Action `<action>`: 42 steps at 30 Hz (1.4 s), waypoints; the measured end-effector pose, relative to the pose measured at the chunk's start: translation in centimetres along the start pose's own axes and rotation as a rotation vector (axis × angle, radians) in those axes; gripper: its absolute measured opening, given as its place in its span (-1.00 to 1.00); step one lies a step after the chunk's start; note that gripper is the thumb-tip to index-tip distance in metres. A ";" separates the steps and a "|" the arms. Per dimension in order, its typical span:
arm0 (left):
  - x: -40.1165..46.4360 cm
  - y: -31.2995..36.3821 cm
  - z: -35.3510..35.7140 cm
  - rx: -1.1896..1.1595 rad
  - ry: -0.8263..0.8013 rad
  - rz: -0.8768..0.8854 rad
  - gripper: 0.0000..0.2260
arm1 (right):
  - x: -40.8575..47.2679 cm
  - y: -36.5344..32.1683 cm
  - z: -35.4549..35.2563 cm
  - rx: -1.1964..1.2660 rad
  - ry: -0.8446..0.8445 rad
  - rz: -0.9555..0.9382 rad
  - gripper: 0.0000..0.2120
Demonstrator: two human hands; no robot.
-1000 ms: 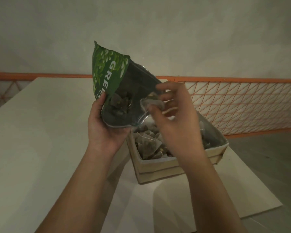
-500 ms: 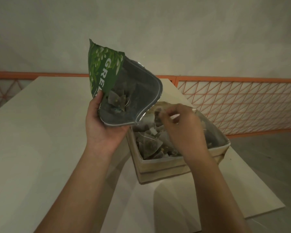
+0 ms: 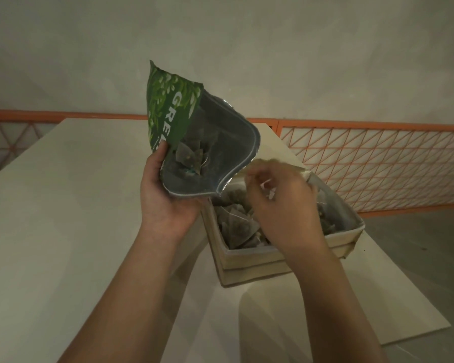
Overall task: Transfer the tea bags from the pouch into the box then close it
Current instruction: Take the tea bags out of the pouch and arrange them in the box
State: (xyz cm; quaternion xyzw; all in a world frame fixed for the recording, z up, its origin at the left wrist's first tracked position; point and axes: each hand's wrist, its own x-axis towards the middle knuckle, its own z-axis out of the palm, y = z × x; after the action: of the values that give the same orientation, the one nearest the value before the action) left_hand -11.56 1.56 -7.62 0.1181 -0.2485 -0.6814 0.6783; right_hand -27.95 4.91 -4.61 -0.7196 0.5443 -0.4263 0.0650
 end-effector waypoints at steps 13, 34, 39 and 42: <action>-0.4 -0.1 0.2 0.031 0.061 0.025 -0.49 | 4.4 -5.0 4.6 -0.482 -0.171 -0.289 -0.68; -0.2 -0.1 0.1 0.041 -0.010 -0.018 -0.45 | 1.9 -1.9 -0.3 0.310 0.165 -0.115 -0.74; 0.1 0.2 -0.4 0.009 -0.004 0.010 -0.50 | 1.6 -0.4 -1.7 0.524 0.285 -0.018 -0.81; 0.2 0.1 -0.6 0.012 0.018 0.010 -0.49 | 1.6 0.5 -1.8 0.581 0.227 0.066 -0.79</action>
State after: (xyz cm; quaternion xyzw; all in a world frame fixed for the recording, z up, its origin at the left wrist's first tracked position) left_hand -11.19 1.29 -8.01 0.1268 -0.2469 -0.6754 0.6832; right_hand -29.44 4.05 -2.87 -0.6005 0.4265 -0.6395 0.2206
